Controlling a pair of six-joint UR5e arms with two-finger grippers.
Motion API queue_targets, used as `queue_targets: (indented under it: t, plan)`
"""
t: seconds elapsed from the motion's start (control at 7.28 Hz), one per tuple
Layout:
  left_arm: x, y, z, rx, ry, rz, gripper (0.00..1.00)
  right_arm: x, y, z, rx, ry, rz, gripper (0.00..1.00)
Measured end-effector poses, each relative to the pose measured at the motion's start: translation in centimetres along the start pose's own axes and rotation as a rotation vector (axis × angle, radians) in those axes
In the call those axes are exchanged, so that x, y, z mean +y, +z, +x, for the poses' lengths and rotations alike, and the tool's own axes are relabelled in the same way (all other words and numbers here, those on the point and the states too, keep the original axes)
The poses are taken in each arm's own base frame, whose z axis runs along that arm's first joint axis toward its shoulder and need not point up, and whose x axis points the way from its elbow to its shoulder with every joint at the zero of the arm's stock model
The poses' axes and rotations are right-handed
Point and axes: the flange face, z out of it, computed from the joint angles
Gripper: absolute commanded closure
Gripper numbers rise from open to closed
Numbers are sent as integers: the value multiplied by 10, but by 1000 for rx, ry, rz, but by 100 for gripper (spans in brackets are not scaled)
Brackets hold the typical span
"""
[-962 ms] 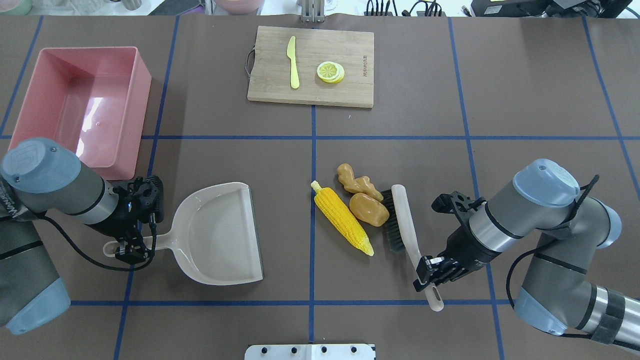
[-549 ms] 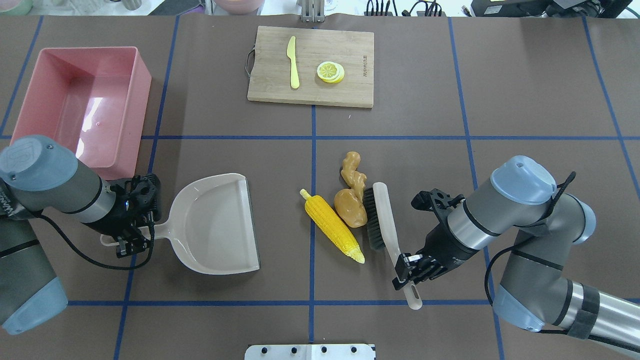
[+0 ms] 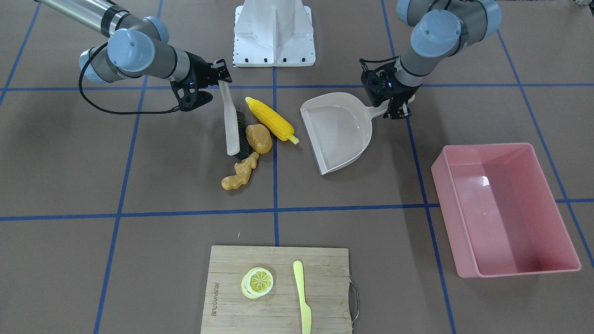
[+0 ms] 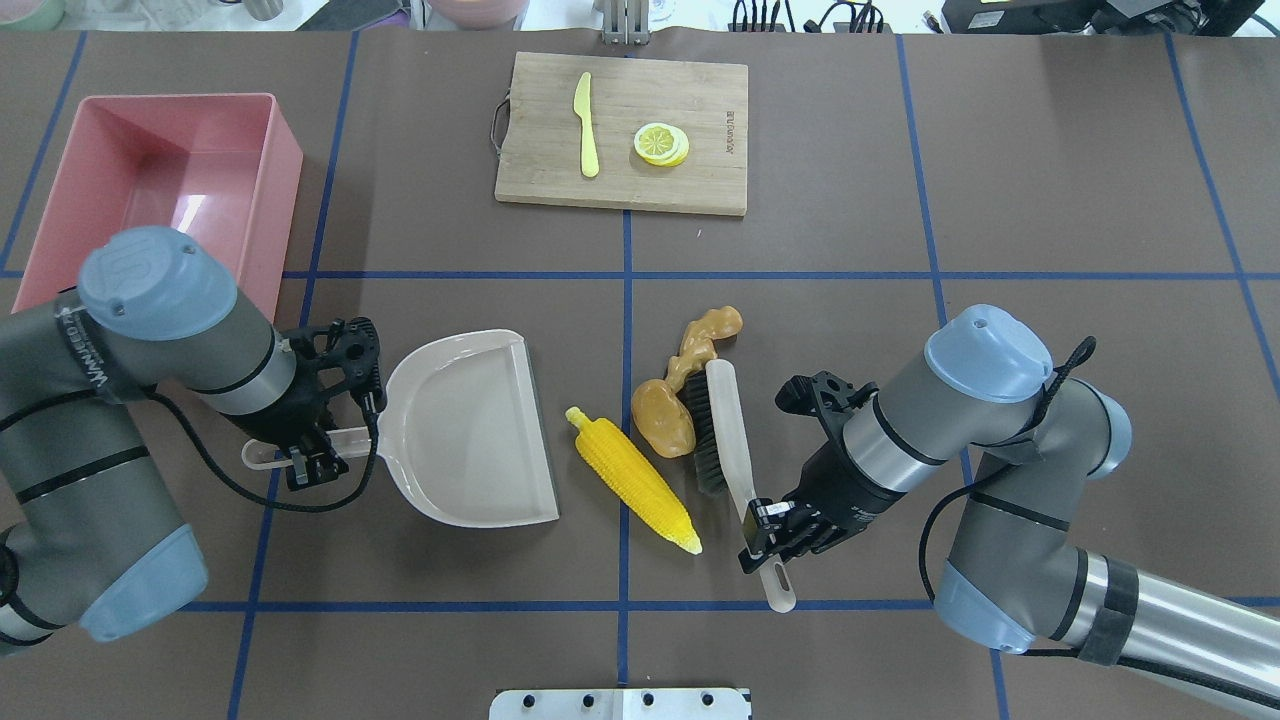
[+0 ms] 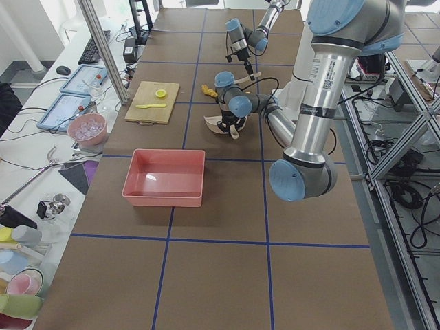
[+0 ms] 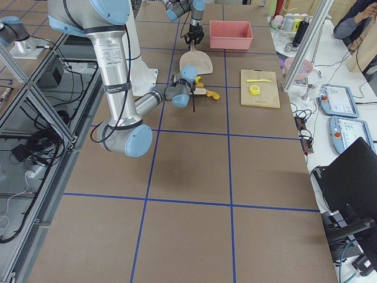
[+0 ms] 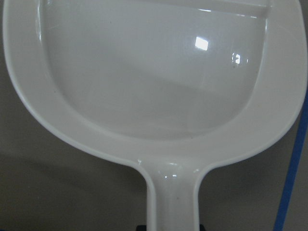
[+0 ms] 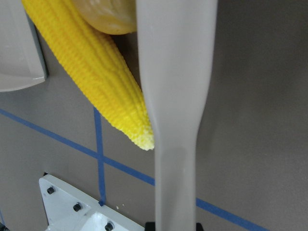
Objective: Sweep and dump trash into bin
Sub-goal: 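Sweep the corn and potato with the brush toward the dustpan held by the left gripper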
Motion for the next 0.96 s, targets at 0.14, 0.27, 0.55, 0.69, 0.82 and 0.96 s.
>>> queue_targets:
  t: [0.14, 0.27, 0.55, 0.69, 0.82, 0.96]
  plan:
    - [-16, -1, -3, -6, -6, -12, 100, -4, 5, -9, -3, 5, 3, 100]
    - [-30, 0, -7, -8, -9, -18, 100, -8, 10, -17, -6, 10, 8, 100]
    - [-49, 3, -13, -9, -11, -22, 100, -14, 21, -35, -12, 20, 20, 100]
    - [-53, 4, -15, -9, -12, -23, 100, -17, 27, -47, -17, 24, 27, 100]
    - [-55, 4, -15, -9, -12, -22, 100, -20, 32, -56, -20, 24, 35, 100]
    - [-58, 3, -15, -10, -11, -19, 100, -21, 38, -67, -24, 25, 41, 100]
